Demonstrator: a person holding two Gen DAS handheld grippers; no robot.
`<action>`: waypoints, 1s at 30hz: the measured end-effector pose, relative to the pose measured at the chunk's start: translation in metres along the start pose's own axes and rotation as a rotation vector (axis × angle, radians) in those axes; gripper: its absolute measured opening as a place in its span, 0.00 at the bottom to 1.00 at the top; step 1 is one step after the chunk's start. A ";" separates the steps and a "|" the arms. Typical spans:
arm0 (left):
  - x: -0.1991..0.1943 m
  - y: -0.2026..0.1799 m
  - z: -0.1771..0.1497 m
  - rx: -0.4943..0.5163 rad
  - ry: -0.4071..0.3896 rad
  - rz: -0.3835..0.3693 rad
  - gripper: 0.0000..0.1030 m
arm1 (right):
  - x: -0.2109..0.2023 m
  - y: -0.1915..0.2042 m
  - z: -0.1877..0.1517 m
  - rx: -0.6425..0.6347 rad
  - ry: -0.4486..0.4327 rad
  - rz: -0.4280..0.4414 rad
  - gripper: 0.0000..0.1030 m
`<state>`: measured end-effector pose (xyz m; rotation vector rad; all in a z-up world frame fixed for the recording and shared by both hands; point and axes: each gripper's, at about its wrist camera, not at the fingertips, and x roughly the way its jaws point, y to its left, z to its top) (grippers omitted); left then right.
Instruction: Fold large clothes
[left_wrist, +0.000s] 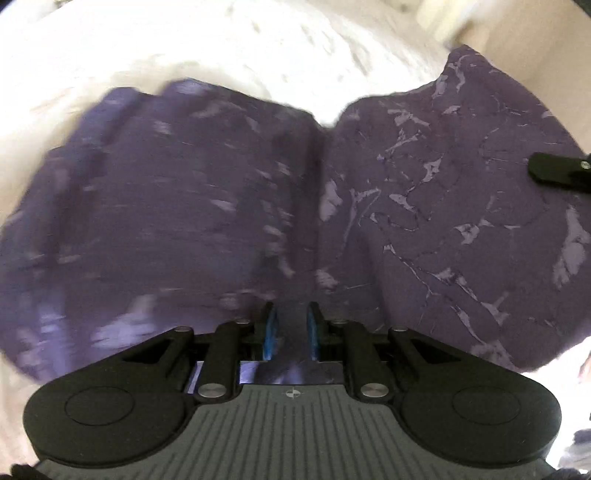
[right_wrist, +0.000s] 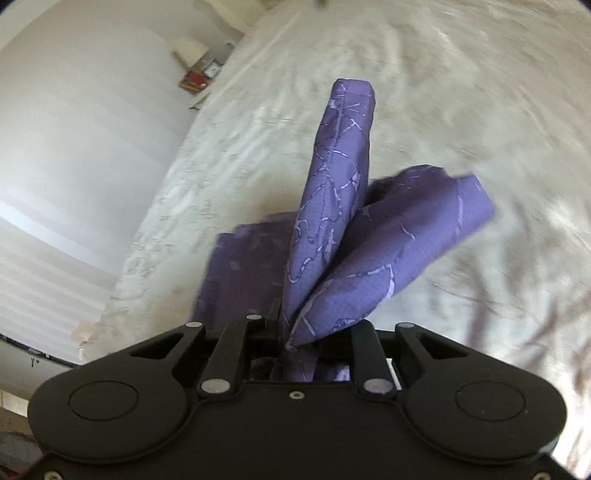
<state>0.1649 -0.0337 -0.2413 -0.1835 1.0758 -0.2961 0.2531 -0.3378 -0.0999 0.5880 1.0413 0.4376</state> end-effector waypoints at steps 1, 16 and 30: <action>-0.010 0.009 -0.001 -0.014 -0.015 0.000 0.22 | 0.003 0.011 0.001 -0.013 0.003 0.002 0.25; -0.083 0.142 -0.005 -0.118 -0.065 0.154 0.23 | 0.186 0.153 -0.017 -0.197 0.221 -0.056 0.26; -0.121 0.160 0.015 -0.065 -0.134 0.112 0.23 | 0.213 0.177 -0.035 -0.276 0.181 0.127 0.62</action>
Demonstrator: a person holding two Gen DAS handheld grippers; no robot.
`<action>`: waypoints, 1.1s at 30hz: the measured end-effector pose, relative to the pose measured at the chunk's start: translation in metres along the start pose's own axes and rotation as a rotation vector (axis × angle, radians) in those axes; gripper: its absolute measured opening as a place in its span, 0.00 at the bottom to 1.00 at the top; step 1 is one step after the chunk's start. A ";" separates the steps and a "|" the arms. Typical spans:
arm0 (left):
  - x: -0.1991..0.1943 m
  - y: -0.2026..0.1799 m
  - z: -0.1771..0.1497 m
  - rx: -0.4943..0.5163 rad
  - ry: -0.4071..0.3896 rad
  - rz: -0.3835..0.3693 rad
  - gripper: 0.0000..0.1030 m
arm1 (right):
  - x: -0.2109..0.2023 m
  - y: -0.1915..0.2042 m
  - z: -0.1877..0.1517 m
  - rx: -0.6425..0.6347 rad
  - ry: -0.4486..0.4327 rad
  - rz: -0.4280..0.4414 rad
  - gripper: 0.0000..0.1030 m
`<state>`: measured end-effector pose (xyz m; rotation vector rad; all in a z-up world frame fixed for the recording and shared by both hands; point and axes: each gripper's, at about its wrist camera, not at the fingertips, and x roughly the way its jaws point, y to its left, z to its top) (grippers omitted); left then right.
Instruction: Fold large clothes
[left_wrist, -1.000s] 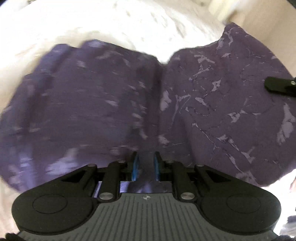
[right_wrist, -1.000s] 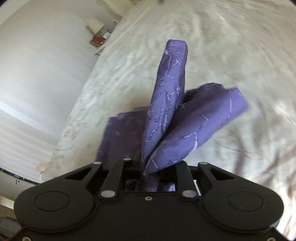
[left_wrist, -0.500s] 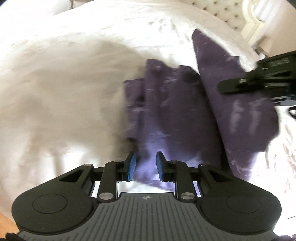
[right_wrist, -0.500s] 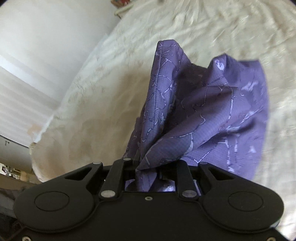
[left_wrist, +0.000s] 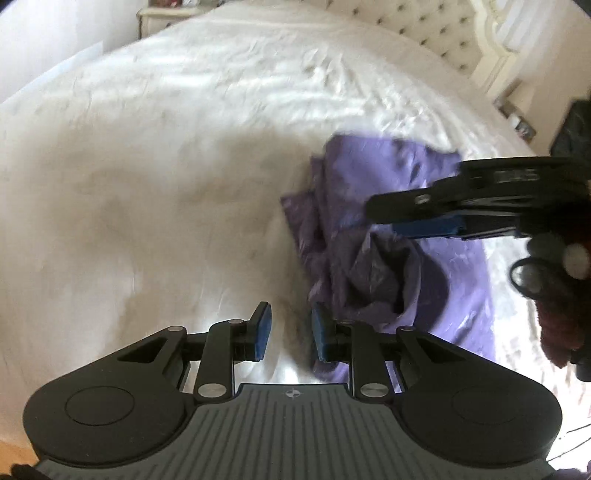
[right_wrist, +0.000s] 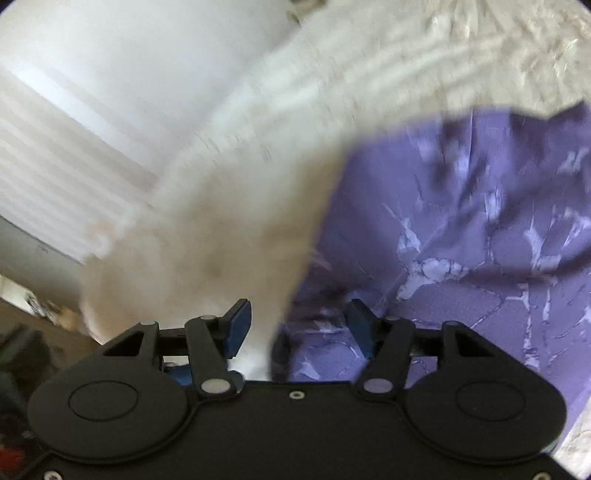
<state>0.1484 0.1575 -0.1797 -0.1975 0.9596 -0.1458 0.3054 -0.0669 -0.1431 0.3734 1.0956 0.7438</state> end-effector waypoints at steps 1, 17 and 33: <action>-0.004 -0.003 0.006 0.010 -0.016 -0.008 0.23 | -0.010 -0.001 0.002 0.011 -0.036 0.011 0.62; 0.035 -0.068 0.009 0.234 0.093 -0.134 0.36 | -0.093 -0.059 -0.051 0.108 -0.125 -0.278 0.62; 0.030 -0.025 -0.010 0.036 0.321 -0.448 0.04 | -0.101 -0.047 -0.079 0.007 -0.070 -0.319 0.60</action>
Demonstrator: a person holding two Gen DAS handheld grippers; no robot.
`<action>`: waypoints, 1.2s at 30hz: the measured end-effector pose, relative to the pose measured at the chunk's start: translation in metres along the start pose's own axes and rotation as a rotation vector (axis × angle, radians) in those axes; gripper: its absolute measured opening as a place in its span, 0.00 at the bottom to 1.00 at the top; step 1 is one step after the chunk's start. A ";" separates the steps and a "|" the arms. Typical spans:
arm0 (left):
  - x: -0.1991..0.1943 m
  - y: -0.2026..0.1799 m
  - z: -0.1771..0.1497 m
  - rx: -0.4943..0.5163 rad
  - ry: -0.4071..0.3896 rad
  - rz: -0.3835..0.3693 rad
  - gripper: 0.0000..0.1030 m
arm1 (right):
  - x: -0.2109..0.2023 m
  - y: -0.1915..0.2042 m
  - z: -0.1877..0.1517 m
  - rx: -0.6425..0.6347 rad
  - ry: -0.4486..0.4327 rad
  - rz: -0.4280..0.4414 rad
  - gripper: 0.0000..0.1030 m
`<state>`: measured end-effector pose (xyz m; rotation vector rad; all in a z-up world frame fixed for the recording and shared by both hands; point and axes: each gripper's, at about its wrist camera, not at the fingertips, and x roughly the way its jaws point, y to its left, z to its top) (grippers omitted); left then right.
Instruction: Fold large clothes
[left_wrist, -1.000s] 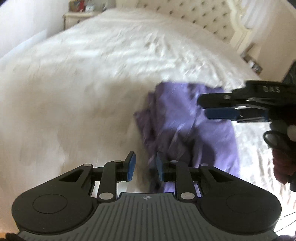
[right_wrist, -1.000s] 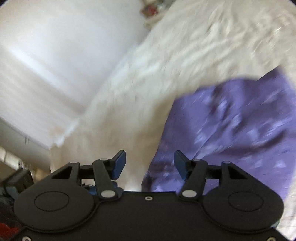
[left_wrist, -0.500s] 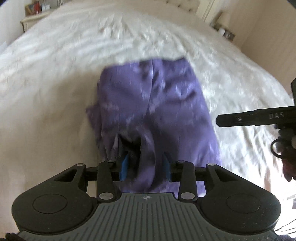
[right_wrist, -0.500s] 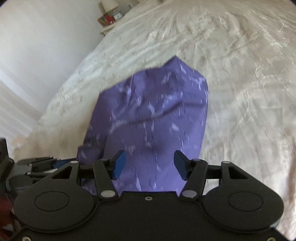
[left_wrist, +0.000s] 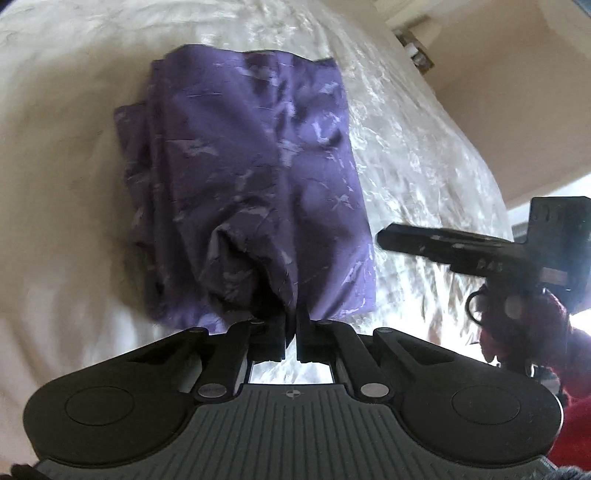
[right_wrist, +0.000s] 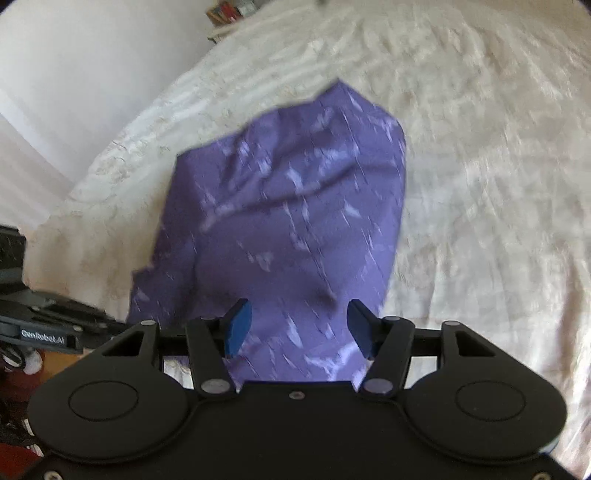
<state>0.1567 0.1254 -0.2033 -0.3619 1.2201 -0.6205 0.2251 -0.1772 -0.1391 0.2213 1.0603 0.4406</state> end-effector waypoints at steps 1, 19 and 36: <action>-0.003 0.003 -0.001 0.005 -0.012 0.024 0.04 | -0.001 0.003 0.003 -0.013 -0.015 0.024 0.53; -0.026 -0.040 0.003 0.178 -0.185 0.293 0.09 | 0.009 -0.012 0.030 0.041 -0.060 0.118 0.32; 0.041 -0.020 0.014 0.287 -0.133 0.352 0.27 | 0.037 -0.045 0.102 0.021 -0.182 -0.112 0.32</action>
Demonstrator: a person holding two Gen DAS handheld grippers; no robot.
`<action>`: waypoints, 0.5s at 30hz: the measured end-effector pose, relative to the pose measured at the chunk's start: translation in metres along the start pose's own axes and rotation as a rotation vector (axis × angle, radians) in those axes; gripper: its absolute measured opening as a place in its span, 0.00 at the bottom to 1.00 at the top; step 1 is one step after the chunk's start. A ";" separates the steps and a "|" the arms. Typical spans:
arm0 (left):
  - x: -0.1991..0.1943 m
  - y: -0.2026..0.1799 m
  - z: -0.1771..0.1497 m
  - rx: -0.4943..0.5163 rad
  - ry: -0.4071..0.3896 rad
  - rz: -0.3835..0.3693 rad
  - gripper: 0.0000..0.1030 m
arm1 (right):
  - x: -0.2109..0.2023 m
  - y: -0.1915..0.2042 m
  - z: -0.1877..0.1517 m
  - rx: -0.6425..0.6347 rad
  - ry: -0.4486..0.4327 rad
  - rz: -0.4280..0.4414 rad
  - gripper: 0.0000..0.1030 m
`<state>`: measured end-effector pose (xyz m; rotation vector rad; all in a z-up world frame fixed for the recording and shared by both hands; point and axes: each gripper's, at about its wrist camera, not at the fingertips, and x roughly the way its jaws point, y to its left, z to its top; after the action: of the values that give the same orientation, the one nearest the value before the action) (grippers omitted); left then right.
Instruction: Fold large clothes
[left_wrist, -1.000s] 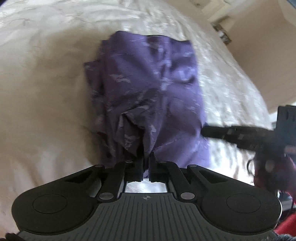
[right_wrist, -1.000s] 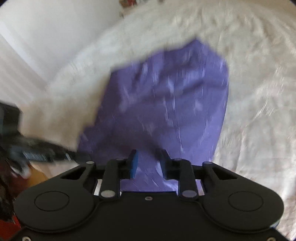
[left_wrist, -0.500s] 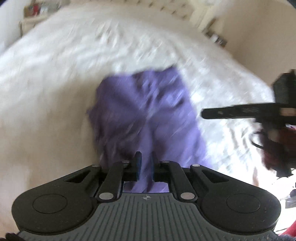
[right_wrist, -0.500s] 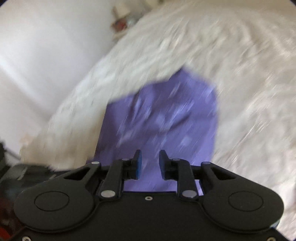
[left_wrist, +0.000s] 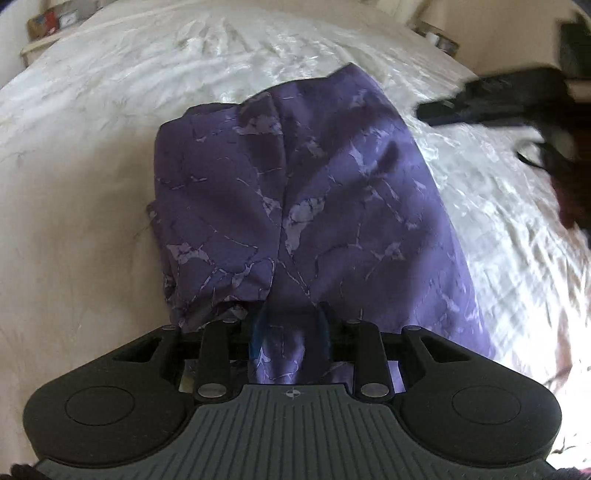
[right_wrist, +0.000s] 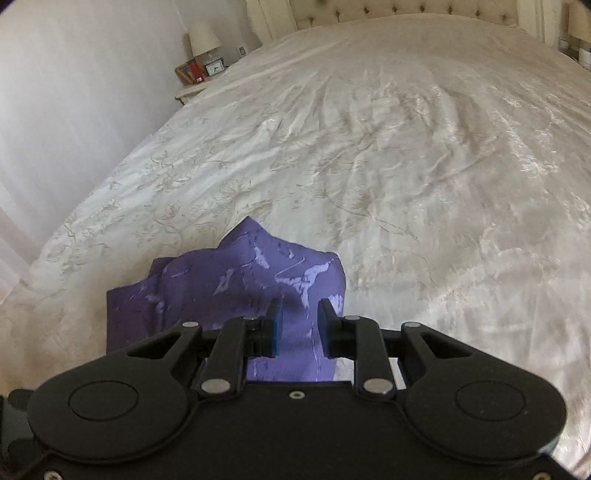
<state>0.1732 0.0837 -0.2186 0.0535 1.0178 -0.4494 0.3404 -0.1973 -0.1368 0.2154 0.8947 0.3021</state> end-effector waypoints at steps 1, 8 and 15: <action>-0.003 -0.001 -0.001 0.010 -0.001 -0.002 0.27 | 0.007 0.002 0.003 -0.005 0.005 0.003 0.32; -0.003 0.001 -0.002 -0.037 -0.005 -0.009 0.27 | 0.079 0.017 0.024 -0.025 0.121 -0.026 0.32; -0.005 0.000 -0.004 -0.060 -0.010 -0.012 0.28 | 0.127 0.030 0.030 -0.086 0.208 -0.090 0.17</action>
<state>0.1677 0.0862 -0.2167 -0.0087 1.0218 -0.4299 0.4340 -0.1271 -0.2025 0.0644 1.0909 0.2821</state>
